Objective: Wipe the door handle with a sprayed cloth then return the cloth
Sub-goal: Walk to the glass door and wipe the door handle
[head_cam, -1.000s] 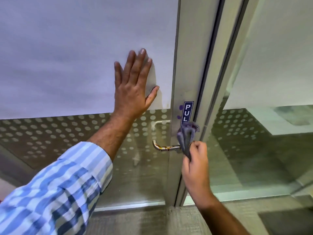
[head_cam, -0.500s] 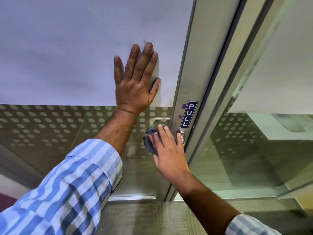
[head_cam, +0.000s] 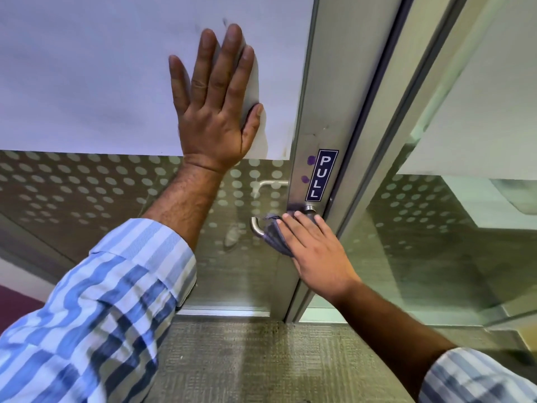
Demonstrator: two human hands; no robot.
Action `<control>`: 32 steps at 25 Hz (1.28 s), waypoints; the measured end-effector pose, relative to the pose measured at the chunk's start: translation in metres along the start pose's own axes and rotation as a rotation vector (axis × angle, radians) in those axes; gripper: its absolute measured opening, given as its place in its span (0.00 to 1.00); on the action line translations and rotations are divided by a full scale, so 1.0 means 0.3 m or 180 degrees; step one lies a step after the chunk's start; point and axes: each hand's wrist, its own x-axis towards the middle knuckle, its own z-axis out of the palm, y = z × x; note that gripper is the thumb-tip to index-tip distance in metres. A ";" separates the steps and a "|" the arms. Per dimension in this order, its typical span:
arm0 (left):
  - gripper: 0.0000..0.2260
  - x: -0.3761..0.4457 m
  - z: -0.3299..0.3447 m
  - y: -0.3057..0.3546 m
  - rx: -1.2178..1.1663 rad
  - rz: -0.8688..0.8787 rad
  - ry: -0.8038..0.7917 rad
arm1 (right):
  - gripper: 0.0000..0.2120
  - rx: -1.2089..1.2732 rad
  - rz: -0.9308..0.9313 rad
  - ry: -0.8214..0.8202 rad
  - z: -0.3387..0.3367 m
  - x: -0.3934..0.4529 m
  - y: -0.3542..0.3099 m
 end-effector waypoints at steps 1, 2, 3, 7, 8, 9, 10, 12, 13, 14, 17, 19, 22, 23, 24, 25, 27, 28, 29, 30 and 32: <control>0.30 0.001 0.000 -0.001 -0.0003 -0.0006 -0.0006 | 0.34 -0.0003 -0.0050 0.0046 0.000 -0.008 0.015; 0.30 0.001 -0.001 0.000 -0.0004 -0.0012 -0.0022 | 0.33 -0.0001 -0.0096 0.0088 0.001 -0.012 0.029; 0.30 0.002 -0.001 0.001 -0.0006 -0.0022 -0.0038 | 0.33 0.0008 -0.0136 0.0136 0.004 -0.014 0.043; 0.30 0.005 -0.001 0.004 -0.0006 -0.0027 -0.0076 | 0.29 0.0348 -0.0252 0.0400 0.025 -0.032 0.093; 0.30 0.006 -0.001 0.003 -0.0004 -0.0018 -0.0073 | 0.27 0.0534 -0.0271 0.0443 0.032 -0.036 0.103; 0.30 0.005 -0.001 0.002 -0.0003 -0.0015 -0.0063 | 0.26 0.0728 -0.0286 0.0467 0.038 -0.039 0.112; 0.30 0.003 0.000 0.002 0.0003 -0.0016 -0.0045 | 0.26 0.0908 -0.0270 0.0501 0.043 -0.041 0.116; 0.30 0.001 0.002 0.001 0.0023 -0.0024 0.0008 | 0.26 0.1229 -0.0076 0.0626 0.052 -0.048 0.104; 0.30 0.001 0.002 0.001 0.0025 -0.0022 0.0043 | 0.27 0.1408 0.0130 0.0691 0.053 -0.058 0.088; 0.30 0.001 0.001 0.001 0.0026 -0.0018 0.0076 | 0.28 0.1645 0.0448 0.0771 0.054 -0.073 0.066; 0.29 0.000 0.002 0.004 -0.0007 -0.0024 0.0103 | 0.27 0.2809 0.2177 0.1414 0.057 -0.128 -0.024; 0.29 -0.003 0.004 0.002 -0.0039 -0.0050 0.0033 | 0.22 0.3879 0.3350 0.2136 0.042 -0.114 -0.090; 0.28 0.002 -0.002 0.006 -0.0054 -0.0063 -0.0036 | 0.20 0.4784 0.3861 0.2309 0.014 -0.001 -0.210; 0.28 0.004 -0.005 0.007 -0.0056 -0.0075 -0.0044 | 0.22 0.4777 0.3897 0.2171 0.007 0.037 -0.252; 0.28 0.003 -0.007 0.008 -0.0049 -0.0087 -0.0055 | 0.24 0.4667 0.3912 0.2069 0.001 0.069 -0.289; 0.28 0.003 -0.009 0.009 -0.0039 -0.0090 -0.0064 | 0.27 0.4465 0.3908 0.2001 -0.003 0.093 -0.319; 0.28 0.003 -0.013 0.009 -0.0036 -0.0088 -0.0074 | 0.31 0.3909 0.3856 0.1796 -0.008 0.124 -0.361; 0.28 0.003 -0.015 0.009 -0.0056 -0.0080 -0.0073 | 0.33 0.3642 0.3836 0.1677 -0.010 0.134 -0.378; 0.28 0.004 -0.017 0.009 -0.0075 -0.0068 -0.0069 | 0.33 0.3481 0.3835 0.1579 -0.013 0.143 -0.394; 0.28 0.004 -0.018 0.010 -0.0086 -0.0057 -0.0065 | 0.34 0.3424 0.3843 0.1517 -0.017 0.149 -0.413; 0.28 0.002 -0.021 0.010 -0.0089 -0.0043 -0.0062 | 0.35 0.3414 0.3850 0.1500 -0.031 0.163 -0.447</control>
